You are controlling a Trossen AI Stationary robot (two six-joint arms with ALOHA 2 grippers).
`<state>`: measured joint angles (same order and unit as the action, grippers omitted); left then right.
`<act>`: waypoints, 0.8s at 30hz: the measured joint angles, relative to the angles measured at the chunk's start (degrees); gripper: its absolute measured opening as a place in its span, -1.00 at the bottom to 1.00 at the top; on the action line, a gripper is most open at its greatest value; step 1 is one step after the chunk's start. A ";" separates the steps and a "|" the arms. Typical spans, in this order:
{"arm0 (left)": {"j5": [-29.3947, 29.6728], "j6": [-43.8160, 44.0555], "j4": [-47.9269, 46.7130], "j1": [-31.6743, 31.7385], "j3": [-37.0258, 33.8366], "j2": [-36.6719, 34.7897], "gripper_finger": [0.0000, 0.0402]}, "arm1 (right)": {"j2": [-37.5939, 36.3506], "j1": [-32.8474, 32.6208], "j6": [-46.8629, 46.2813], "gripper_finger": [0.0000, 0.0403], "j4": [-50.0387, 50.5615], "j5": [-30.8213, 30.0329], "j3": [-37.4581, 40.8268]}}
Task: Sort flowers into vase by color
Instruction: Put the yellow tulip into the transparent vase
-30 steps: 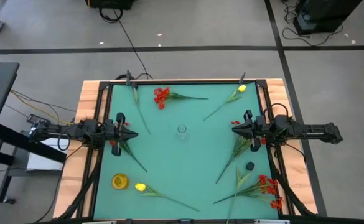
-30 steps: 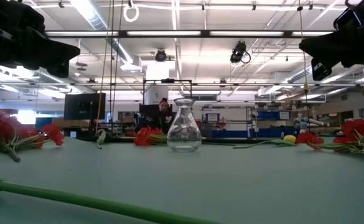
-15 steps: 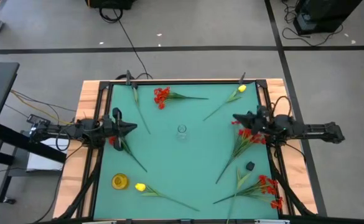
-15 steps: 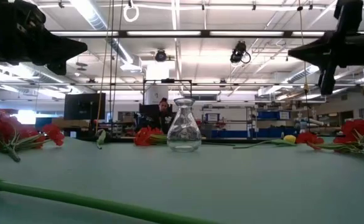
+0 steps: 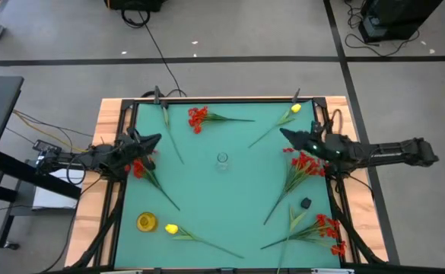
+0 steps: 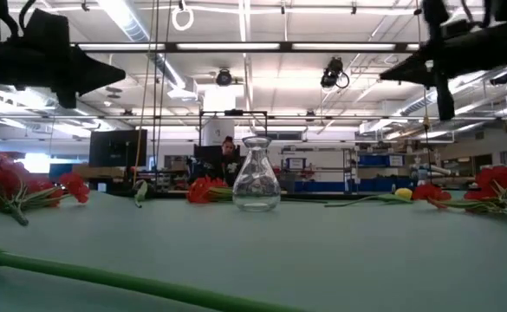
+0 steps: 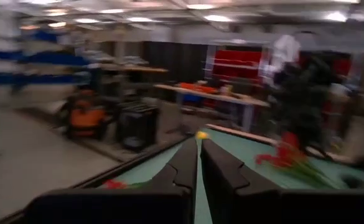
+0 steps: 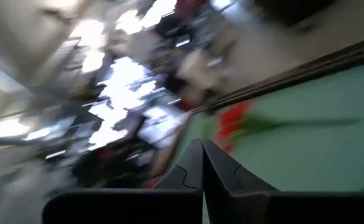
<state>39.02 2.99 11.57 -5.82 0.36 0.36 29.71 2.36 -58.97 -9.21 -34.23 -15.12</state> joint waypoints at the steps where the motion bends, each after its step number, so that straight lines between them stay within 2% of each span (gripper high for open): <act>1: 2.07 2.05 0.21 0.00 0.01 0.00 -0.86 | 2.48 0.59 0.04 -0.98 1.93 -2.34 -2.06; 4: 6.65 6.39 0.25 0.00 0.00 0.00 -0.86 | 9.86 2.91 -0.68 -0.97 6.29 -6.25 -7.55; 6: 7.49 6.70 0.23 0.00 0.01 0.00 -0.86 | 14.58 5.14 -1.82 -0.97 9.12 -5.75 -10.83; 9: 7.39 7.91 0.32 -0.02 0.00 0.00 -0.86 | 21.39 9.68 -3.47 -0.98 14.95 -1.01 -15.49; 13: 7.32 18.78 1.38 -0.02 0.00 -0.02 -0.86 | 30.35 15.82 -9.33 -0.97 23.44 5.77 -19.89; 17: 7.26 22.35 1.13 -0.02 0.00 0.00 -0.86 | 37.99 21.62 -14.97 -0.96 30.35 11.98 -23.12; 21: 5.62 23.20 1.04 -0.02 0.00 0.00 -0.86 | 43.42 25.19 -1.95 -0.84 26.09 17.60 -24.76; 24: -0.62 23.50 0.61 -0.02 0.00 0.00 -0.86 | 46.81 27.59 -0.29 -0.64 24.50 21.20 -25.72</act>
<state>38.40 26.50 12.18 -5.85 0.37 0.36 76.52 29.95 -59.26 15.28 -13.04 -40.84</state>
